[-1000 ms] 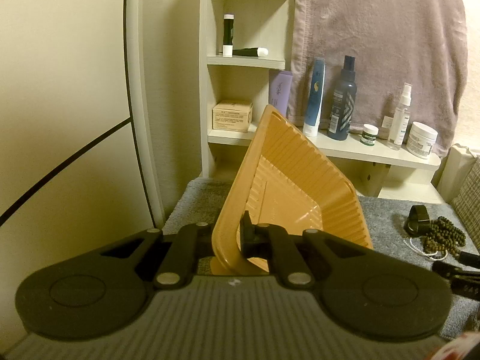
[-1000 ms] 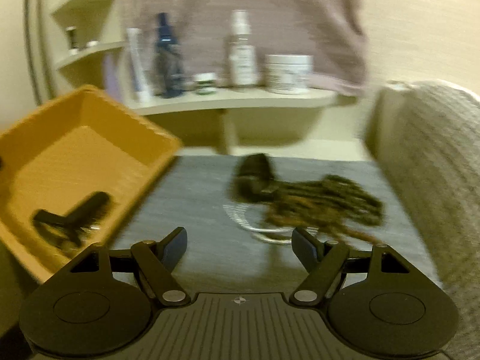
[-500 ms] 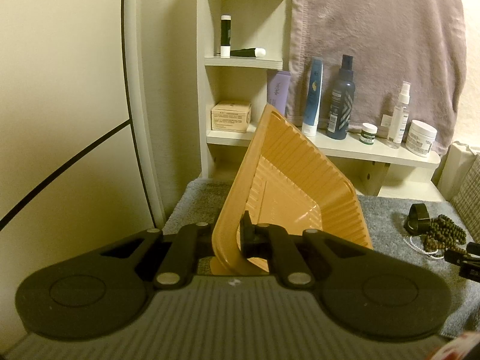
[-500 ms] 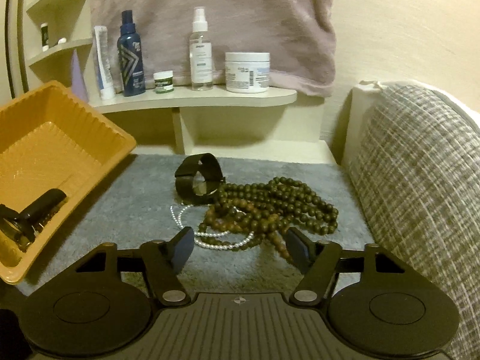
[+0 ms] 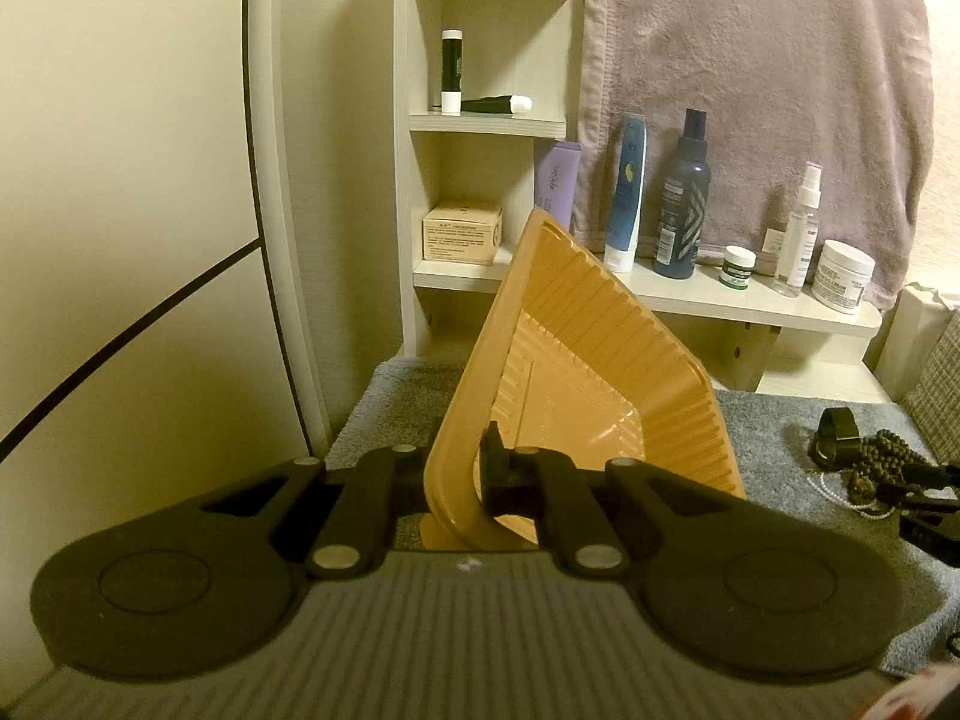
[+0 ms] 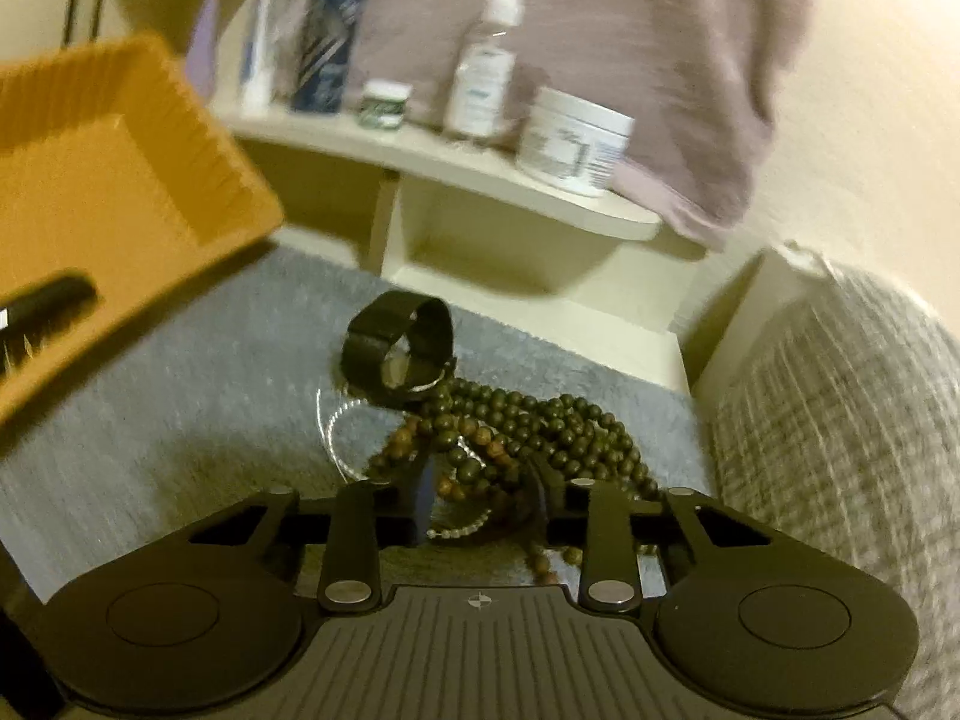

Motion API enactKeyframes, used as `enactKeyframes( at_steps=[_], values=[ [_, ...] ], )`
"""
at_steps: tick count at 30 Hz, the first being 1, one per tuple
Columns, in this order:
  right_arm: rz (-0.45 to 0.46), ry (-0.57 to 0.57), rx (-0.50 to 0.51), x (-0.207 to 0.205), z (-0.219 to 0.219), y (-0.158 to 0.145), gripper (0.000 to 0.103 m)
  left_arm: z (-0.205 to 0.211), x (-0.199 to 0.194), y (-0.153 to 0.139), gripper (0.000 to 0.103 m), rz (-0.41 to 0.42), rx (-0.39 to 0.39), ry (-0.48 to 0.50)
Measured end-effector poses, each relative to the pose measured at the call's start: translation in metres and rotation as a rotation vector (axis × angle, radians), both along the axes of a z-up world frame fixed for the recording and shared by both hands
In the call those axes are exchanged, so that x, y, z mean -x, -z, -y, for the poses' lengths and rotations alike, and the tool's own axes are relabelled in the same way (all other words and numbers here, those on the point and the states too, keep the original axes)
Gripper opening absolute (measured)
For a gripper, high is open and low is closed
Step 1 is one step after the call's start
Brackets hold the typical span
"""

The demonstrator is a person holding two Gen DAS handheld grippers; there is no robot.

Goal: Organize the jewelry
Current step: 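Reach the right tool into the dark green bead necklace and grasp it, then lift the green bead necklace high with the right tool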

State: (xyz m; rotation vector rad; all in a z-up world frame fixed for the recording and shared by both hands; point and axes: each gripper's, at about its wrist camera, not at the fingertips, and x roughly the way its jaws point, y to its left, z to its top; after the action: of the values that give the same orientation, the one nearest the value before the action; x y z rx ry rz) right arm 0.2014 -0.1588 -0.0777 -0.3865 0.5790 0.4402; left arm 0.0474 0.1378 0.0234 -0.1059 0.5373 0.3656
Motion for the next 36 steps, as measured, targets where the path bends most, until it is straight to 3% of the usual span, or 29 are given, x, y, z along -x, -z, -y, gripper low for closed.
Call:
enactKeyframes(
  at_steps=[4, 10, 15, 36],
  values=[
    [0.041, -0.076, 0.107, 0.004, -0.006, 0.004, 0.007, -0.001, 0.000, 0.000, 0.007, 0.000, 0.001, -0.001],
    [0.095, -0.095, 0.141, 0.011, 0.000, -0.006, 0.006, -0.001, 0.001, 0.000, 0.007, 0.000, 0.001, 0.000],
    [0.193, -0.104, 0.177, 0.016, 0.007, -0.029, 0.006, -0.001, 0.001, 0.001, 0.007, -0.001, 0.001, 0.000],
    [0.575, -0.155, 0.312, 0.019, 0.045, -0.152, 0.006, 0.000, 0.000, 0.001, 0.007, -0.001, -0.007, 0.002]
  ],
)
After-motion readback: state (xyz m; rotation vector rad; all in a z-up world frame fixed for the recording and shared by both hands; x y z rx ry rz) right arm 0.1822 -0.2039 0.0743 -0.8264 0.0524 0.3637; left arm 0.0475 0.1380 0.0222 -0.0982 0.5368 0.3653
